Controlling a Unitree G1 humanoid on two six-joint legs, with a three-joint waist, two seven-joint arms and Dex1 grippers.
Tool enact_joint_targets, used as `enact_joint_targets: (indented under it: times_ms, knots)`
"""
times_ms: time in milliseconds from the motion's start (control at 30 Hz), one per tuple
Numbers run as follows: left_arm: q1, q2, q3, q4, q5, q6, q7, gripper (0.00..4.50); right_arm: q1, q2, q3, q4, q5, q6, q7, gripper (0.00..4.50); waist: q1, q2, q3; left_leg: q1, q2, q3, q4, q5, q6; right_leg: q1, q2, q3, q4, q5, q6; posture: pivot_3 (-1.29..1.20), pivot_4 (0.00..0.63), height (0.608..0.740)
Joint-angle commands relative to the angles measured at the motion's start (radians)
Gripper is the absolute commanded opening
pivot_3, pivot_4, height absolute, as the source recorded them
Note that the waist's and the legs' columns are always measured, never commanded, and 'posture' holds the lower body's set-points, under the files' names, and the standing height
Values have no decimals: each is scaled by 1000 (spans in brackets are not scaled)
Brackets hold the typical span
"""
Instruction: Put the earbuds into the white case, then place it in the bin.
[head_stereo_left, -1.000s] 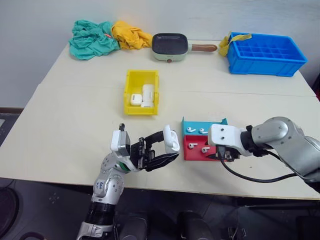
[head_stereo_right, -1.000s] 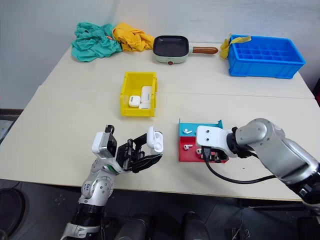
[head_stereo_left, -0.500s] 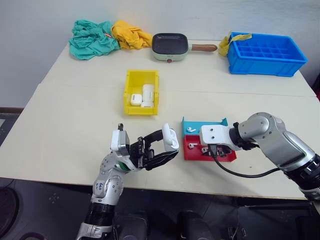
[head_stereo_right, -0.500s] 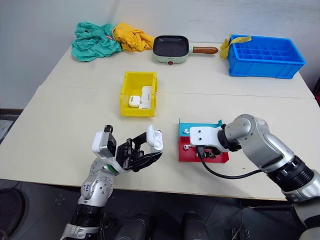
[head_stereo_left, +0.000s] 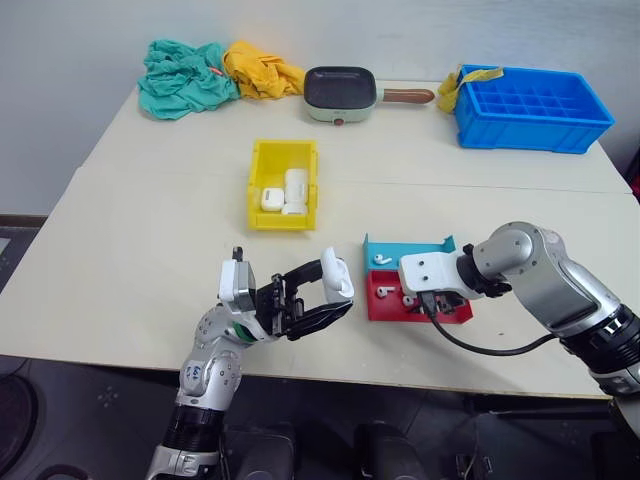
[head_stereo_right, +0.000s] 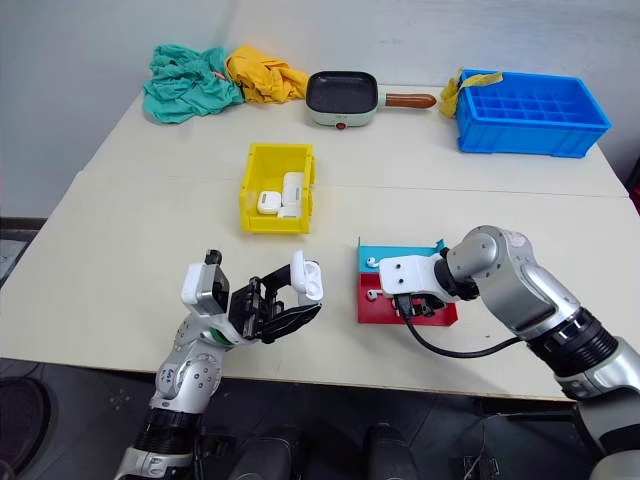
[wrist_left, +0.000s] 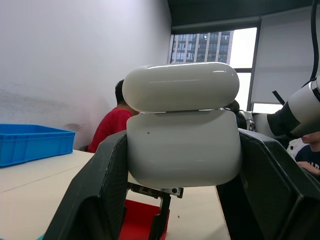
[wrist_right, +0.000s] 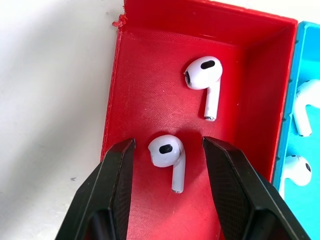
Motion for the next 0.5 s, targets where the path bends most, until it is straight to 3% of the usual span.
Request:
enact_joint_targets:
  times_ms: [33, 100, 200, 500]
  knots:
    - [8, 0, 4, -44, -15, -5, 2, 2796, 2, 9, -8, 11, -20, -12, 12, 1986, 0, 0, 0, 0, 0, 0, 0, 0, 0, 0, 0, 0, 0, 0, 0, 0, 150, 740]
    - [8, 0, 4, -44, -15, -5, 3, 2796, 6, 9, -10, 14, -24, -18, 17, 1628, 0, 0, 0, 0, 0, 0, 0, 0, 0, 0, 0, 0, 0, 0, 0, 0, 150, 740]
    - [8, 0, 4, -44, -16, -4, 3, 2796, 8, 8, -12, 19, -29, -26, 21, 696, 0, 0, 0, 0, 0, 0, 0, 0, 0, 0, 0, 0, 0, 0, 0, 0, 150, 740]
    - [9, 1, 4, -47, -16, -5, 5, 2796, 12, 7, -18, 33, -42, -54, 33, 696, 0, 0, 0, 0, 0, 0, 0, 0, 0, 0, 0, 0, 0, 0, 0, 0, 150, 740]
